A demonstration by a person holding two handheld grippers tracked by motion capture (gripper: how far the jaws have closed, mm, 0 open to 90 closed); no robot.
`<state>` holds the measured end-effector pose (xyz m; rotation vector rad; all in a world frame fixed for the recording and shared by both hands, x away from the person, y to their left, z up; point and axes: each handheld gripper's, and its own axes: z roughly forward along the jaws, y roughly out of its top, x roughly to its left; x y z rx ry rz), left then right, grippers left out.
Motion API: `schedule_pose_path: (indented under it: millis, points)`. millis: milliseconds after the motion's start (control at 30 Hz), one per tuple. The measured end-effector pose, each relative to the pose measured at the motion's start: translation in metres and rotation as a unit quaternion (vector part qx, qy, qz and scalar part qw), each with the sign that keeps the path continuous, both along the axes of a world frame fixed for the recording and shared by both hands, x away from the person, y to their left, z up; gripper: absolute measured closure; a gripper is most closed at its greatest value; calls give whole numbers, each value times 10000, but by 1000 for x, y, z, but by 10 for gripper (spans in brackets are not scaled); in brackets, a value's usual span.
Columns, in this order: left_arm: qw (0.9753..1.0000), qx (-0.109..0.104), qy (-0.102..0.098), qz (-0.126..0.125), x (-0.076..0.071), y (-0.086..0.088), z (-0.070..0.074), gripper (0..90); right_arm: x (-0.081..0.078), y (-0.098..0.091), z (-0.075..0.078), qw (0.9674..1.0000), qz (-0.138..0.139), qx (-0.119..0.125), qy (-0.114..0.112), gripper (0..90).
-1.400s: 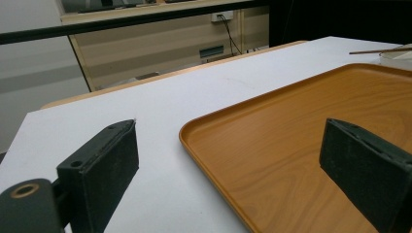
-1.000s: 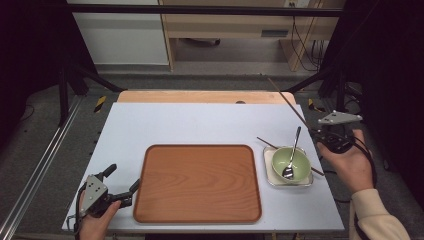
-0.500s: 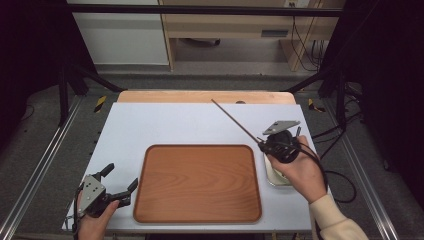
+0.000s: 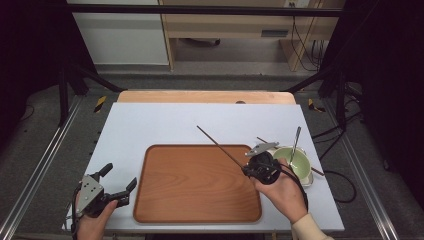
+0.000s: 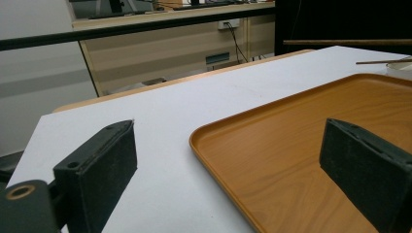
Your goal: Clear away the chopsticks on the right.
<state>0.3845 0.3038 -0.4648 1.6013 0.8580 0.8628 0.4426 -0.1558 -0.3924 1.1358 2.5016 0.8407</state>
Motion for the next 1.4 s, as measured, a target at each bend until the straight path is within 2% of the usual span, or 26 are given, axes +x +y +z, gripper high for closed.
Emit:
schedule_pose_path:
  millis: [167, 233, 300, 533, 633, 667, 767, 867, 933, 1133, 1400]
  points:
    - [10000, -6, -23, 0, -1, 0, 1, 61, -14, 0, -6, 10000, -48, 18, 77, 848]
    - [10000, -73, -33, -11, -1, 0, 1, 61, -19, 0, -8, 9999, -27, 120, 93, 847]
    - [9999, -113, -55, 3, -1, 1, 2, 61, -24, 0, -11, 9998, -40, 124, 124, 848]
    - [9999, -106, -41, 6, -1, 2, 2, 60, -40, 0, -25, 9990, -151, 136, 397, 848]
    - [9999, -149, -35, 13, -1, 2, 2, 60, -43, -1, -30, 9983, -271, 212, 469, 848]
    - [9999, -153, -39, 17, -1, 2, 2, 59, -42, -2, -32, 9984, -216, 219, 477, 847]
    - [9999, -130, -20, 23, 0, 3, 1, 59, -44, -3, -36, 9976, -329, 226, 557, 847]
    - [9999, -143, -26, 12, -1, 2, 1, 59, -47, -6, -40, 9978, -299, 175, 567, 847]
    - [9999, -108, -24, 1, 0, 1, 1, 59, -50, -7, -40, 9970, -420, 198, 627, 848]
    - [9999, -117, -25, 5, -1, 0, 1, 59, -56, -12, -40, 9964, -498, 176, 669, 848]
    - [9999, -87, -40, -30, -1, -1, 2, 59, -53, -10, -47, 9953, -631, 114, 728, 847]
